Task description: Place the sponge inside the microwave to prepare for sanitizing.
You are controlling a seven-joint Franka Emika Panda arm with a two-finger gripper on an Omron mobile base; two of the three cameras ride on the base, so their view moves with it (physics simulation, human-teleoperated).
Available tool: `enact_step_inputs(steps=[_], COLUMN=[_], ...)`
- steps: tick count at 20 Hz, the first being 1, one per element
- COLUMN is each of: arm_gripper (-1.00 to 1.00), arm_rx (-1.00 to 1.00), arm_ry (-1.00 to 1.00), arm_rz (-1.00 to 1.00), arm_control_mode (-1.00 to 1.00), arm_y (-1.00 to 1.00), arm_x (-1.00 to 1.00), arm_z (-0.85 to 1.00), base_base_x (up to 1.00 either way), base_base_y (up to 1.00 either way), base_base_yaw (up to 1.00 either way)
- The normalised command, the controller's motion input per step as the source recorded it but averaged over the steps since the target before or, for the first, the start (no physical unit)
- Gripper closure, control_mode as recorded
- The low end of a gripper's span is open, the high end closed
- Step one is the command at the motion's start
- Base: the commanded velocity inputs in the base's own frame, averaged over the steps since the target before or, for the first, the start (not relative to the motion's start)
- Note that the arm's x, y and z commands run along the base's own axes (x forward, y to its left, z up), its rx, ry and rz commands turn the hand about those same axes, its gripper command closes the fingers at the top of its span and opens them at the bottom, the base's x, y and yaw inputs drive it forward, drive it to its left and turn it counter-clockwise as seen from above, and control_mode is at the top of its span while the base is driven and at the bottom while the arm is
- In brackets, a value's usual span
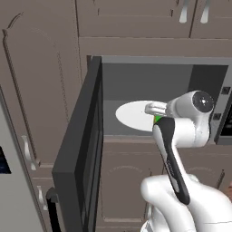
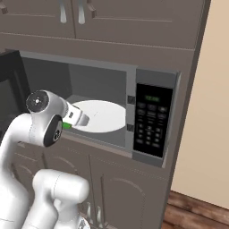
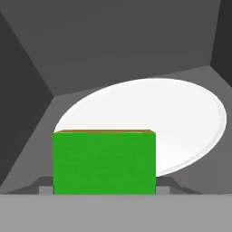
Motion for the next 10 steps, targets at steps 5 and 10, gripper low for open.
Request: enact_step_inputs(steps=[5, 10], arm_gripper=[1.0, 1.0], arm_rx=[-0.07, -0.06], arm_ry=[0.0, 0.05], arm_rz=[0.03, 0.07], arm_control_mode=[-1.0, -1.0], arm_y=[0.0, 0.0], arm_x=[0.65, 0.63], arm_z=[-0.21, -0.24], base_base_x=[0.0, 0.0], base_base_y=[0.0, 0.0], base_base_yaw=[0.0, 0.0])
